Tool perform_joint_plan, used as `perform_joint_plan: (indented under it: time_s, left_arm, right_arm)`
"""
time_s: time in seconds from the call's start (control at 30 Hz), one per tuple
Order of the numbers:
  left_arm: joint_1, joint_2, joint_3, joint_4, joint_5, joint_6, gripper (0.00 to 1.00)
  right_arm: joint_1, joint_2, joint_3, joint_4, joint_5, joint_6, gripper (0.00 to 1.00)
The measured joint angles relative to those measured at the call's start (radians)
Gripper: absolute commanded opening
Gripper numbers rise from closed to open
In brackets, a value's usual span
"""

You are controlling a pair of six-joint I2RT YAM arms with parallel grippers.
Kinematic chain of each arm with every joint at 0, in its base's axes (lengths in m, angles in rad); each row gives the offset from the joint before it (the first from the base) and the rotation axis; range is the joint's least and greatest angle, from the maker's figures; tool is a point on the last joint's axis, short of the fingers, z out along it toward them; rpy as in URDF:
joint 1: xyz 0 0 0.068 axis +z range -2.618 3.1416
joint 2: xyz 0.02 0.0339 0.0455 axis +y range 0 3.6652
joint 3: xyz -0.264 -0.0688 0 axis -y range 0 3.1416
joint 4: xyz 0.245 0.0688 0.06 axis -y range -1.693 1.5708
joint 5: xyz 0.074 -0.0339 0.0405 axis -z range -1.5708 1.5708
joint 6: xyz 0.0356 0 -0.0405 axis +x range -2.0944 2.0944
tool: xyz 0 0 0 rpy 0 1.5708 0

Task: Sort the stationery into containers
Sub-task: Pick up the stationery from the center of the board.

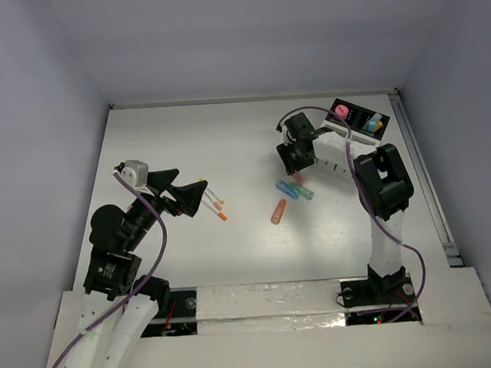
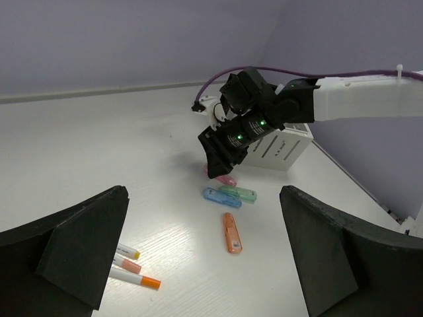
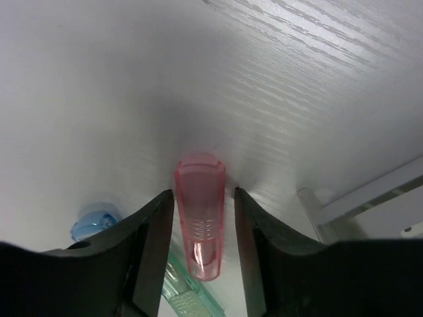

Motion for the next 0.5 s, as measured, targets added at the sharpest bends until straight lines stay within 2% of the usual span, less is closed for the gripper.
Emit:
perform_joint_plan:
  time_s: [0.03,0.07,0.13,0.37,0.5]
  left_arm:
    - [0.0,0.0,0.0,0.0,0.0,0.0,0.99]
    - [0.0,0.001,0.0,0.0,0.0,0.0,0.99]
    - [0.0,0.002,0.0,0.0,0.001,0.0,0.99]
    - [0.0,0.003,0.0,0.0,0.007,0.0,0.99]
    - [0.0,0.003,0.0,0.0,0.007,0.0,0.99]
  right_arm:
    - [0.0,0.0,0.003,0.002,-0.004,0.0,0.41]
    - [0.0,0.003,0.007,0.002,-0.009,0.0,0.3]
    - [0.0,0.006,0.01,0.001,-0.015,0.002,0.19]
    - [0.005,-0.005,0.01,0.015,-0.027,0.013,0.18]
    - [0.016,-0.13,-0.021,0.064,-0.026,0.042,0.19]
